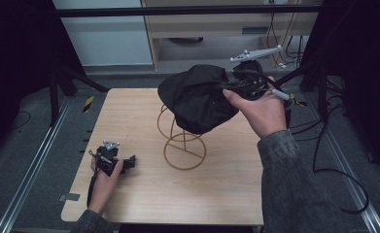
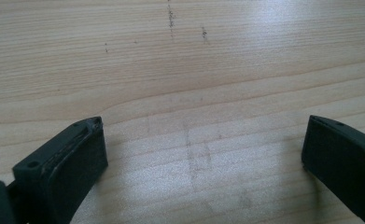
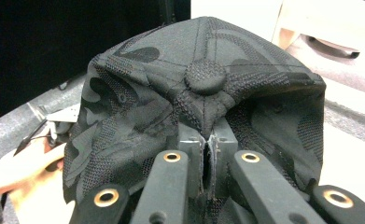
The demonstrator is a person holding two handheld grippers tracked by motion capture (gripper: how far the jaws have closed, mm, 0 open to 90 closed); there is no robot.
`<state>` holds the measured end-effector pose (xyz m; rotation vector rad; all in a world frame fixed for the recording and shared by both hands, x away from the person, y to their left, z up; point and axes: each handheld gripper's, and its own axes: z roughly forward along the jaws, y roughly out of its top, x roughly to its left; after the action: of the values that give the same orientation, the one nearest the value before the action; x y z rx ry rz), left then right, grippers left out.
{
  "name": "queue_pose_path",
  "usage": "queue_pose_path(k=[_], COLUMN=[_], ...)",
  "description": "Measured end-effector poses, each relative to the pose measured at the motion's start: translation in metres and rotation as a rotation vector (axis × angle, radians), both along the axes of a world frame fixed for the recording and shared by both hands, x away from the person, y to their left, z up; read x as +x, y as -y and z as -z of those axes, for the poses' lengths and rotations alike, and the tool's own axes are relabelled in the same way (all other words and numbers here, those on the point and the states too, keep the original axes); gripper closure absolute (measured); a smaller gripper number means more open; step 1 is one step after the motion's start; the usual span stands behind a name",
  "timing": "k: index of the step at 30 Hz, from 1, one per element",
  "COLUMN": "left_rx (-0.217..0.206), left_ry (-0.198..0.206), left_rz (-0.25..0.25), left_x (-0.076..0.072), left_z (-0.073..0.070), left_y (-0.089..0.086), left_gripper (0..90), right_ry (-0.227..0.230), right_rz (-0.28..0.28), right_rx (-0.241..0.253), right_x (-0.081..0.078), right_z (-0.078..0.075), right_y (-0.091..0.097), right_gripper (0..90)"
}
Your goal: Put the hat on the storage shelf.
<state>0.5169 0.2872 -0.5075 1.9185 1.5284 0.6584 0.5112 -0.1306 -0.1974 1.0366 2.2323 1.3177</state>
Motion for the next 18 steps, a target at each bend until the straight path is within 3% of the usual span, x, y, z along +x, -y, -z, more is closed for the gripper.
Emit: queue_pose_path(k=[18], left_rx=[0.0], left_ry=[0.0], left_rz=[0.003], left_x=[0.0], left_z=[0.0], left_y=[0.0], left_gripper=[0.0], right_ry=[-0.034], right_rz=[-0.053], right_rx=[-0.023], right_x=[-0.001], right_z=[0.015], right_y=[-0.011], right_gripper=[86.8])
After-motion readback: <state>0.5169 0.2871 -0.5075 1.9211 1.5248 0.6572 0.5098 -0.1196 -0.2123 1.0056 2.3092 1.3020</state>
